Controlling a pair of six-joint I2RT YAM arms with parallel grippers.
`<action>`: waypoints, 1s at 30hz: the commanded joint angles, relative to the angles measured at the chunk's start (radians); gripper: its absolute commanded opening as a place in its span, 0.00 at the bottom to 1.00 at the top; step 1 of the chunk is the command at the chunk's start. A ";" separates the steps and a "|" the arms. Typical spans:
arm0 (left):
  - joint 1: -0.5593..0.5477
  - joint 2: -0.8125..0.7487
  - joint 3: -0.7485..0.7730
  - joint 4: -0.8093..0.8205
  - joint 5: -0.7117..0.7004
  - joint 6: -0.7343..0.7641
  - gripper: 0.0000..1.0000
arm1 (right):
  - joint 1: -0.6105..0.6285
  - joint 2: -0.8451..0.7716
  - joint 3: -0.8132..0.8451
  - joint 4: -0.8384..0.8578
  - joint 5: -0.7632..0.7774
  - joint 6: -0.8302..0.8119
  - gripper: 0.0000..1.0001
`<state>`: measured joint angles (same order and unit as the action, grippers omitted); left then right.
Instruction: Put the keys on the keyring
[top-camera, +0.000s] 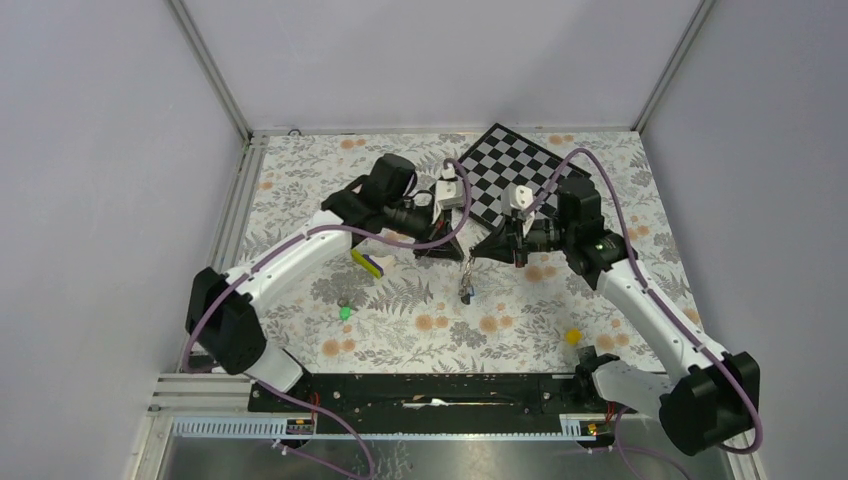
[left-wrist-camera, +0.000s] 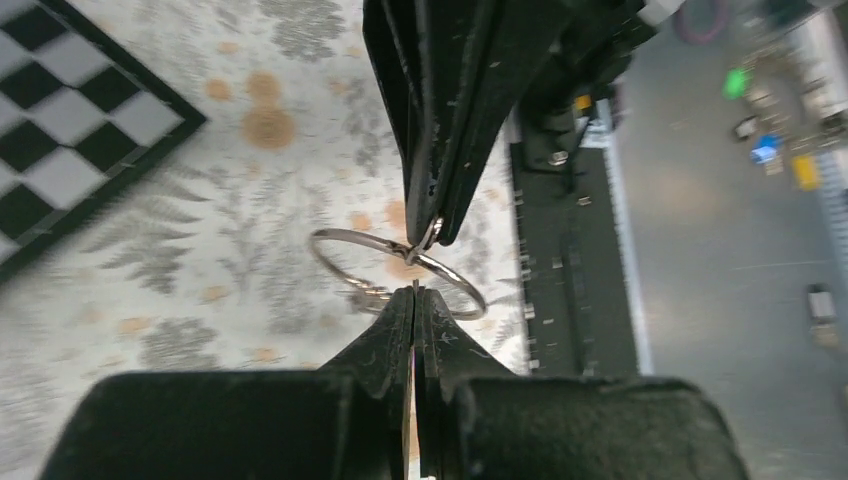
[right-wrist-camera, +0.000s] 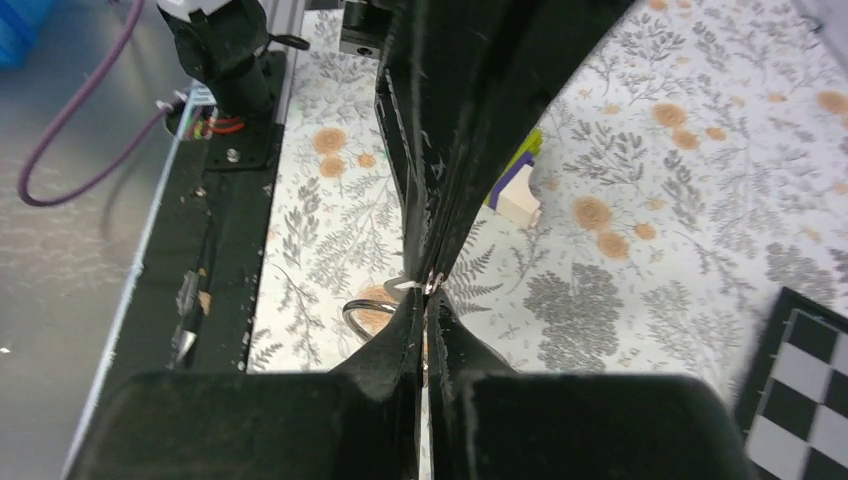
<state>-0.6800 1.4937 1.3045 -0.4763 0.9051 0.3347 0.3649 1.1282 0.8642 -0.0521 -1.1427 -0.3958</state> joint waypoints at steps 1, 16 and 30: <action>0.007 0.072 0.062 -0.049 0.219 -0.288 0.00 | 0.006 -0.064 0.077 -0.206 0.056 -0.279 0.00; 0.091 0.076 -0.098 0.515 0.329 -1.044 0.00 | 0.006 -0.137 0.087 -0.329 0.021 -0.451 0.00; 0.071 0.151 -0.115 0.684 0.355 -1.198 0.00 | 0.006 -0.115 0.074 -0.296 -0.015 -0.418 0.00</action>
<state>-0.5949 1.6348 1.1995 0.1230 1.2293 -0.8215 0.3656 1.0092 0.9138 -0.3840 -1.1122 -0.8181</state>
